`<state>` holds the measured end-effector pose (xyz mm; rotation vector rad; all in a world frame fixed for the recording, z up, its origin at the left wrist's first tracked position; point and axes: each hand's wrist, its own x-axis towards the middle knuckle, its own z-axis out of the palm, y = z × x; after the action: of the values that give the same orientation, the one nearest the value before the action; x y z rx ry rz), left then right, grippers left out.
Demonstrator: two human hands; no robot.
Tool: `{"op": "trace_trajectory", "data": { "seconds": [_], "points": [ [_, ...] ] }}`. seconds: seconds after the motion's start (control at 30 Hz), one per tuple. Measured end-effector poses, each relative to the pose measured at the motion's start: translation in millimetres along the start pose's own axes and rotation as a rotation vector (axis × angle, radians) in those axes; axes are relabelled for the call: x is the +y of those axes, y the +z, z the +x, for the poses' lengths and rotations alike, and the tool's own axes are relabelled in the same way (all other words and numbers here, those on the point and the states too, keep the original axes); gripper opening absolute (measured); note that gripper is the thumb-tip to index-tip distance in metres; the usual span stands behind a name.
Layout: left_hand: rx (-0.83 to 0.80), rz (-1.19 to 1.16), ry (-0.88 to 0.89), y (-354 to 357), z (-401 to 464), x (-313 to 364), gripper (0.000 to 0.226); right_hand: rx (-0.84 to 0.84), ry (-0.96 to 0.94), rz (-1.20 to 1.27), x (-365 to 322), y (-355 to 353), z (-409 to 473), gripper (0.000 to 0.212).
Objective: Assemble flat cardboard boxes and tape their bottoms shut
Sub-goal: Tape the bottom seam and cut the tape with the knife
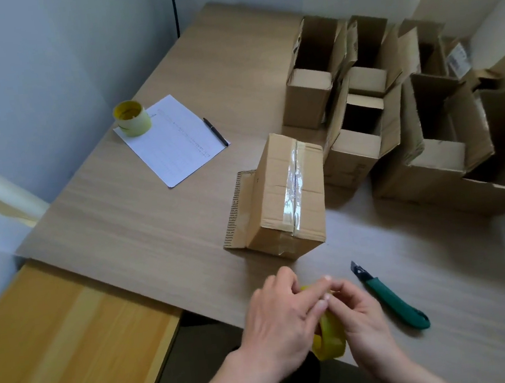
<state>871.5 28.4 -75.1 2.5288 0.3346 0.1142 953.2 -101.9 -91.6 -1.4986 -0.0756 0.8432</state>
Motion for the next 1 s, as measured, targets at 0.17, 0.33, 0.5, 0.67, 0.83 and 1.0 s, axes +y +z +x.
{"op": "trace_trajectory", "data": {
  "seconds": [0.17,0.33,0.5,0.67,0.83,1.0],
  "points": [
    [0.451,0.112,0.104,-31,39,-33,0.050,0.176,0.051,-0.150,-15,-27,7,0.015],
    [0.007,0.319,0.161,-42,109,-60,0.056,0.136,0.063,-0.222,-21,-39,14,0.018],
    [0.123,0.461,0.375,-31,117,-94,0.053,0.115,0.031,-0.223,-30,-39,28,0.017],
    [0.098,0.430,0.354,-24,124,-98,0.081,0.000,-0.037,-0.230,-48,-27,46,0.007],
    [-0.008,0.473,0.190,-32,124,-81,0.093,-0.067,-0.061,-0.454,-56,-11,53,0.008],
    [0.144,-0.153,0.165,-40,83,-49,0.068,-0.089,-0.073,-0.534,-58,-1,48,0.010]
  ]
}}
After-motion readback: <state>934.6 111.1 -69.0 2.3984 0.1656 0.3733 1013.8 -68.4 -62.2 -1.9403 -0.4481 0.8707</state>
